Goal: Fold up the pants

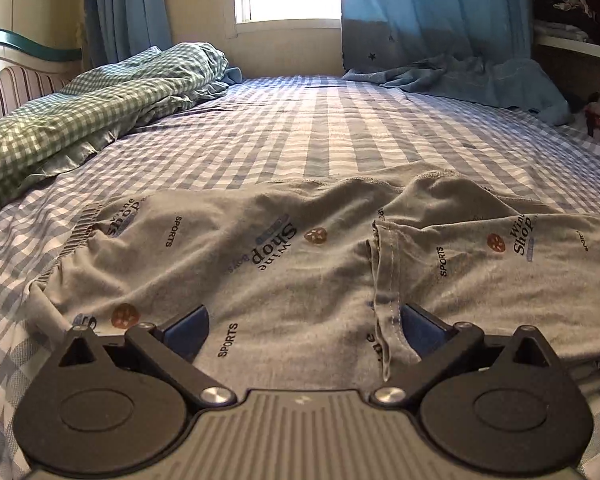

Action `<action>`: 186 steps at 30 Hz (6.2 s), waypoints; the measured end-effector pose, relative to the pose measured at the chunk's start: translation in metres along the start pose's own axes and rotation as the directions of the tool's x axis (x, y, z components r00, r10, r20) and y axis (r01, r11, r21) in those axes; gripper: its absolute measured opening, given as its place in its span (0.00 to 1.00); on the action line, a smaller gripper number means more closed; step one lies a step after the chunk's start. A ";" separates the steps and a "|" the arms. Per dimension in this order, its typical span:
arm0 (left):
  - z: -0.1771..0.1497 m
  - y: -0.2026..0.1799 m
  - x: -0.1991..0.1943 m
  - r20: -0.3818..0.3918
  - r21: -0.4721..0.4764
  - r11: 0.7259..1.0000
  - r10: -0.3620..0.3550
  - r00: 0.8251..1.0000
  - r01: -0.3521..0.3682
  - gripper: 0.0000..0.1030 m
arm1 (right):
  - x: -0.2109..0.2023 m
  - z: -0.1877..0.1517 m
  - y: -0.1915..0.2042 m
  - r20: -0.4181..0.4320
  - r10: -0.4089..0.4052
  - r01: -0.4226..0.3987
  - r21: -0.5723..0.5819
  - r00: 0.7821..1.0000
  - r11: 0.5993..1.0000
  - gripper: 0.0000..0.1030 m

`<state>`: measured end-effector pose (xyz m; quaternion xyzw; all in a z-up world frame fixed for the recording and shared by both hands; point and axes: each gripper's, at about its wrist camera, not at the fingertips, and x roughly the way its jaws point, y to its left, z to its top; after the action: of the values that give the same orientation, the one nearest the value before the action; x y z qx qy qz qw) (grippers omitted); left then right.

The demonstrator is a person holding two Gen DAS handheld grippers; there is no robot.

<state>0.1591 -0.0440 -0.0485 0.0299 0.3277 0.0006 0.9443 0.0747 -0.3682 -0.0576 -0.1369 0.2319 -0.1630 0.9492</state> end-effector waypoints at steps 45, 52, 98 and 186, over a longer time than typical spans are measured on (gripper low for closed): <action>-0.005 0.211 -0.009 0.026 -0.488 0.869 -0.085 0.996 0.087 0.18 | -0.033 0.067 0.198 0.113 0.222 -0.167 -0.366 0.968 0.916 0.99; -0.019 0.219 -0.017 0.083 -0.565 0.808 -0.142 0.986 0.164 0.72 | -0.033 0.067 0.198 0.106 0.225 -0.173 -0.364 0.969 0.915 0.99; 0.139 -0.031 -0.102 0.252 0.198 0.967 -0.209 0.945 0.161 0.11 | -0.046 0.053 0.058 0.180 0.080 -0.071 -0.054 0.980 0.996 0.99; -0.040 -0.018 -0.070 -0.071 0.075 0.985 -0.150 0.986 0.155 0.81 | -0.033 -0.008 -0.011 -0.064 0.130 -0.114 0.212 0.989 0.971 0.99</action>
<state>0.0795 -0.0607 -0.0376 0.0425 0.3595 -0.0841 0.9284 0.0407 -0.3671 -0.0483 -0.0161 0.2582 -0.1328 0.9568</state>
